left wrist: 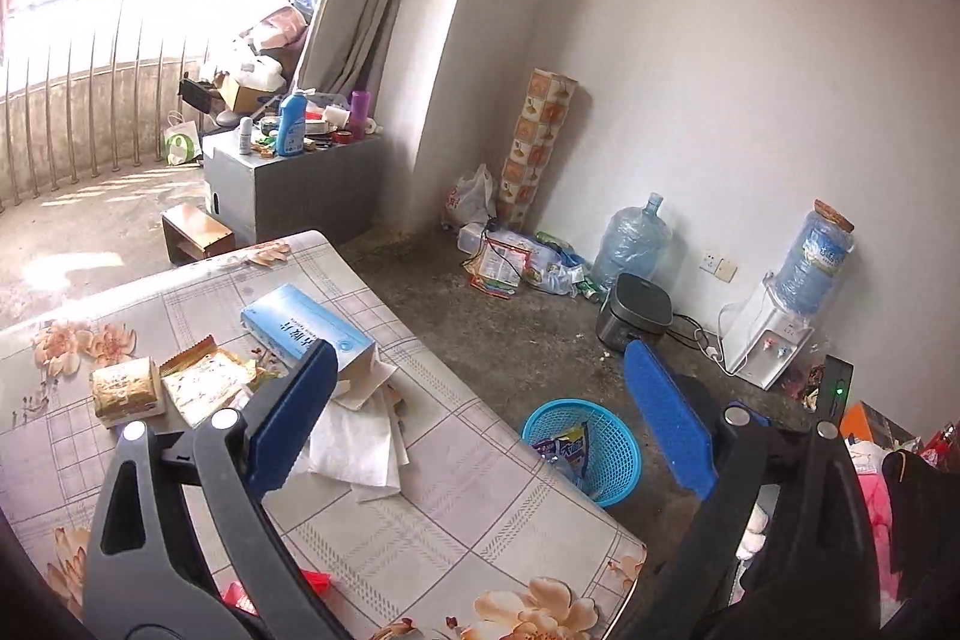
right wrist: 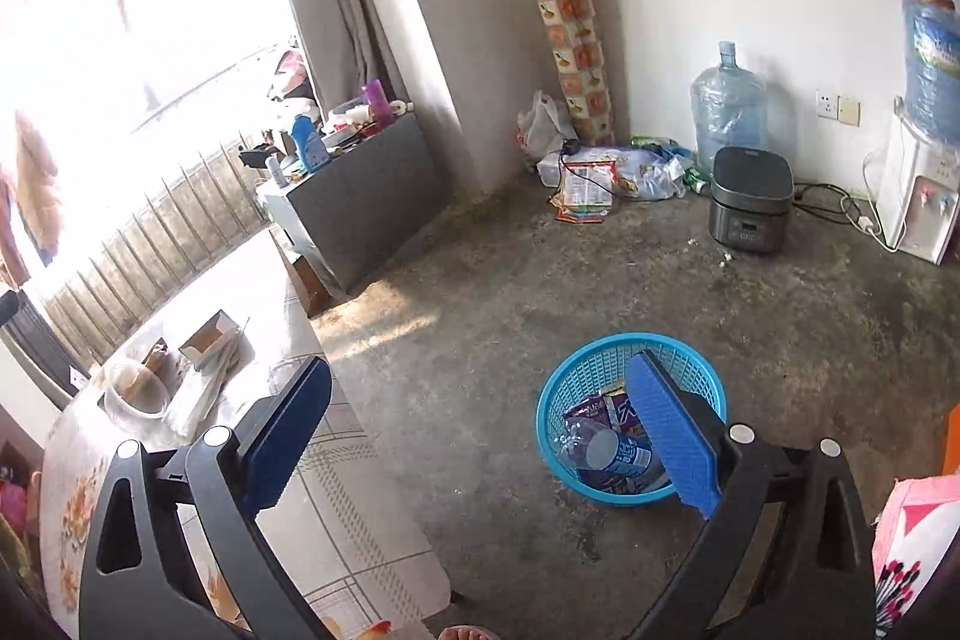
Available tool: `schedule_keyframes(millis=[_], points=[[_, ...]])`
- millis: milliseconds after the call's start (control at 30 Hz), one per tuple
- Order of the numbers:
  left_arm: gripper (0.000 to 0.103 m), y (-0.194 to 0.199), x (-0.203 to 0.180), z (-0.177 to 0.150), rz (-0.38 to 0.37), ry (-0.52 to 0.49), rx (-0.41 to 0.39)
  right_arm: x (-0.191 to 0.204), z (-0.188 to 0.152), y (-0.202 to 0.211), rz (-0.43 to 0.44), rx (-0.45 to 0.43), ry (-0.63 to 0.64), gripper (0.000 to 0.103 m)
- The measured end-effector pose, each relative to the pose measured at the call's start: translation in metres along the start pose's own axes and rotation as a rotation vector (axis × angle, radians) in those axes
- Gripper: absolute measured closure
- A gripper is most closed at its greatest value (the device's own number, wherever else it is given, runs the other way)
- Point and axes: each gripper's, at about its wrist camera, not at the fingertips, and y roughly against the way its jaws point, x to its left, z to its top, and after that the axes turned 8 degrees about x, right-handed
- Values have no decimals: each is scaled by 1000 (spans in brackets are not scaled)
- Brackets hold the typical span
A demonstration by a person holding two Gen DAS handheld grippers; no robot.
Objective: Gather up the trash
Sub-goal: 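Move both grippers back over the table, then grasp the red plastic bag with the left gripper while the right grasps the white tissue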
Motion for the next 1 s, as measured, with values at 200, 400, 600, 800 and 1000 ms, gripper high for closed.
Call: schedule_keyframes(millis=[200,400,600,800,1000], points=[[11,56,64,-45,134,90,-14,53,-4,20,65,-14,130,6],[11,76,98,-84,175,159,20,94,-10,16,199,65,168,6],[11,60,96,-112,168,161,80,134,-19,8,304,131,232,10],[27,18,79,-124,289,34,192,158,-20,-17,373,244,217,22],[44,-8,84,-132,245,45,259,179,-16,-61,374,363,204,35]])
